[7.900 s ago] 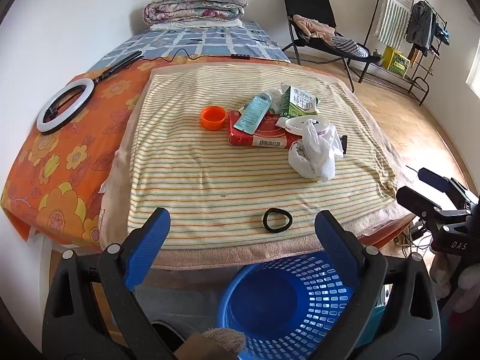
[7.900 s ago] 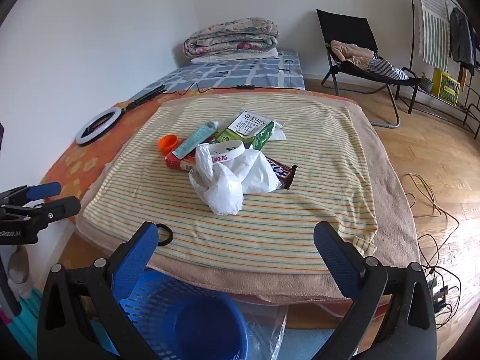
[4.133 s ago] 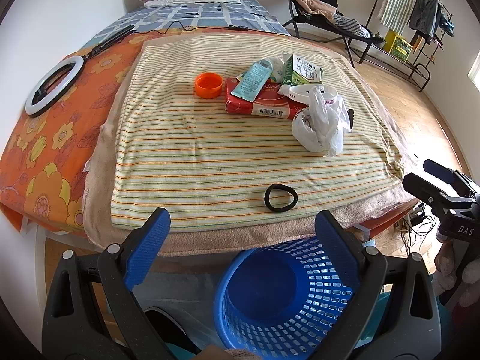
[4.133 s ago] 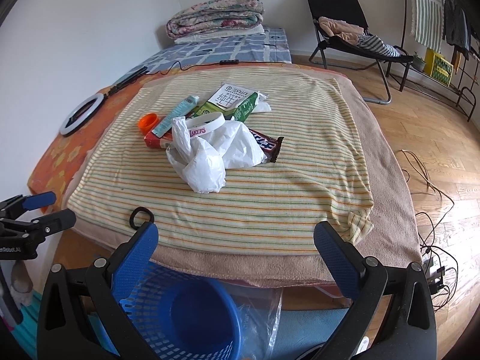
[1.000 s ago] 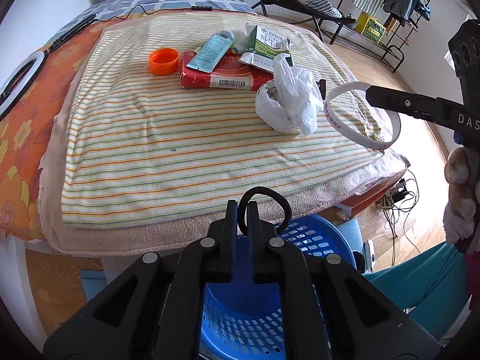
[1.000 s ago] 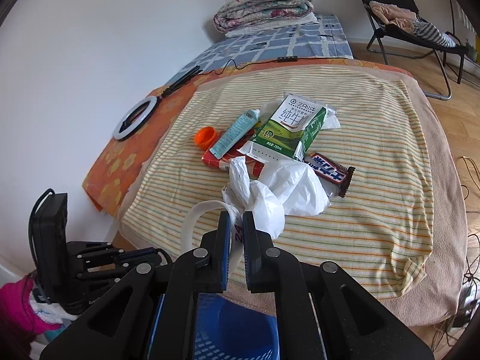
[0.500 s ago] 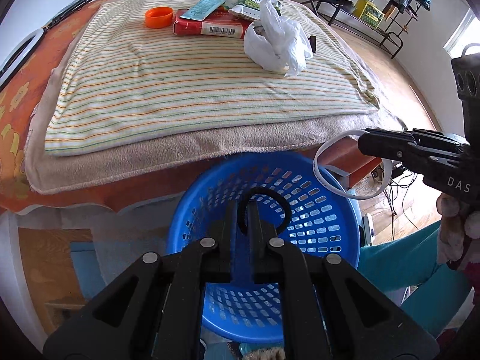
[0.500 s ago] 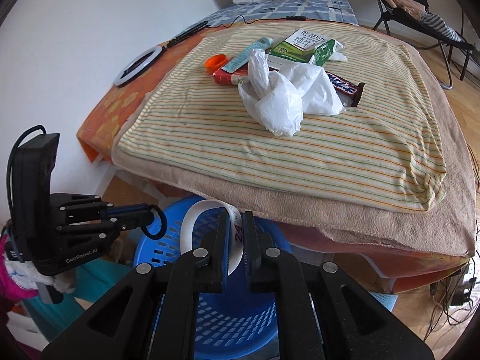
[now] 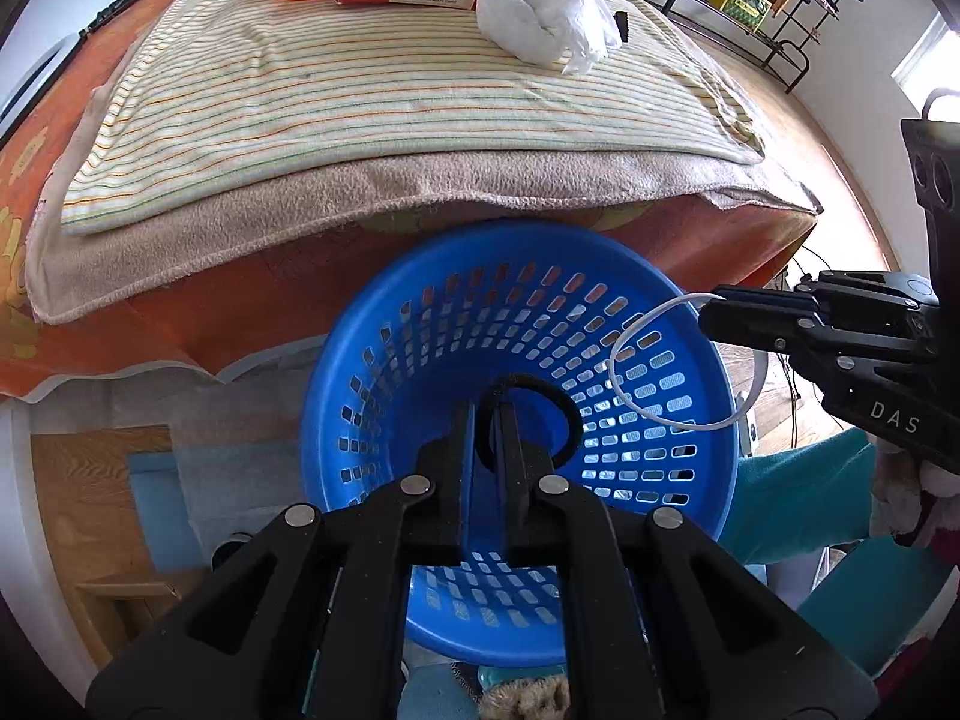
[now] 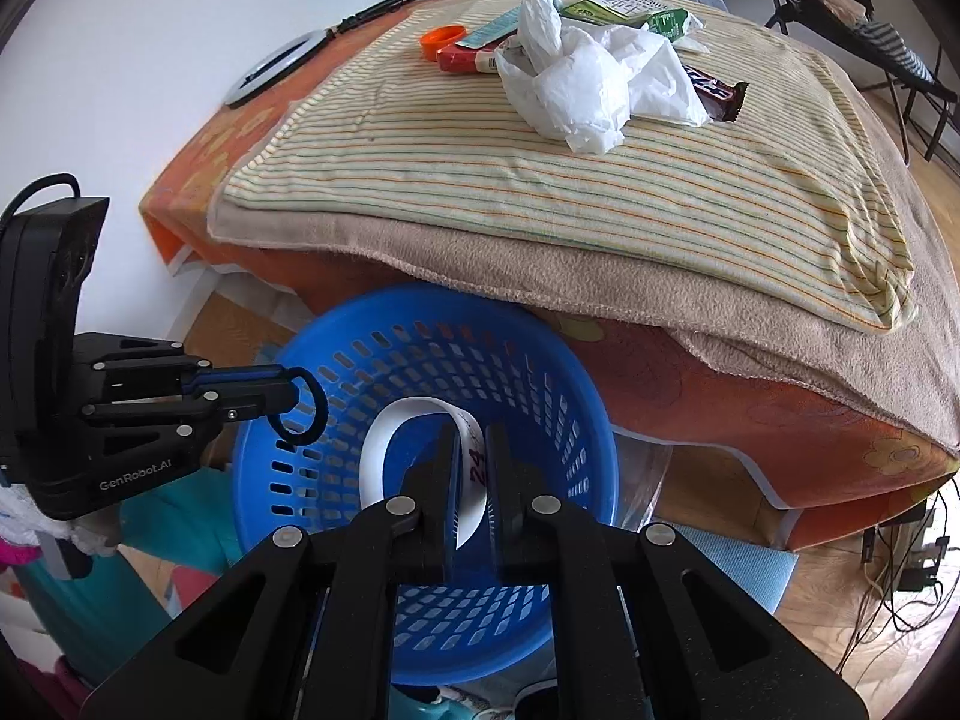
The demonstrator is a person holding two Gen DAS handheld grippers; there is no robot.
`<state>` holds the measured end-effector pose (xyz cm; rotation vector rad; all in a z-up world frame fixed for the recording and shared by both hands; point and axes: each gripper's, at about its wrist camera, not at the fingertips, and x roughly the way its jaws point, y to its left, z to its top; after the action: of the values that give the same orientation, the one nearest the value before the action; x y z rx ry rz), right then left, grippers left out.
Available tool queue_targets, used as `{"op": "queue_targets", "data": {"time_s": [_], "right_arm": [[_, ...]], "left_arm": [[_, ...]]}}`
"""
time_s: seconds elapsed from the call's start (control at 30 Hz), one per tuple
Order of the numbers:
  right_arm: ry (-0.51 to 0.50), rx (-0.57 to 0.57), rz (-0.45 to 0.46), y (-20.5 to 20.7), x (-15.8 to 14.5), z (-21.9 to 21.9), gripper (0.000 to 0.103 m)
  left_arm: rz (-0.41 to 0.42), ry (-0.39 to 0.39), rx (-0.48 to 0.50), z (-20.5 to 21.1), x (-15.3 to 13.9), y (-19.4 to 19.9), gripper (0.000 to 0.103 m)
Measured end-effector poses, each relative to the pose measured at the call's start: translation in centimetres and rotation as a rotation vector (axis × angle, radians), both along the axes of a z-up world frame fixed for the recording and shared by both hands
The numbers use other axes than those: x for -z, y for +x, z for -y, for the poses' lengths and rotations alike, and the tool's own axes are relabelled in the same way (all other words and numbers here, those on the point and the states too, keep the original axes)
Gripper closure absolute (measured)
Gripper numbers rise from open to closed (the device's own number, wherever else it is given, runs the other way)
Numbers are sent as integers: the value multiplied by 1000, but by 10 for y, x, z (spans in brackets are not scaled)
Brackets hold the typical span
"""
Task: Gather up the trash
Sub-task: 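Carry both items over the blue basket and open both grippers to drop them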
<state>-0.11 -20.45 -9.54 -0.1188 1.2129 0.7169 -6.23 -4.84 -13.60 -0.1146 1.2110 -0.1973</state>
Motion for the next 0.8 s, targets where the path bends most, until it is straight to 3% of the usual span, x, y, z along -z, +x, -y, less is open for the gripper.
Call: {"op": "queue_targets", "data": {"time_s": [0.23,0.33,0.4,0.5,0.6,0.8], "right_arm": [[-29,-9,-4,-2,10,-3,96],[-55,-10,-3,-3,15,-4,93],[-61,-8,-12,-3,18,-4,86],[-66,-6,-20,-3,21,-5,76],[-75,-5,-9,-3,20,-6,60],[-94,6,7,-3,18,-5,52]], "left_arm": [[-15,40,16,6,6,0,99],[-28,44,12,4,9,1,83],[-29,46,12,5,10,1,67],[-37,58,12,6,11,2,58],[-42,68,12,6,12,3,52],[-45,75,4,3,11,3,46]]}}
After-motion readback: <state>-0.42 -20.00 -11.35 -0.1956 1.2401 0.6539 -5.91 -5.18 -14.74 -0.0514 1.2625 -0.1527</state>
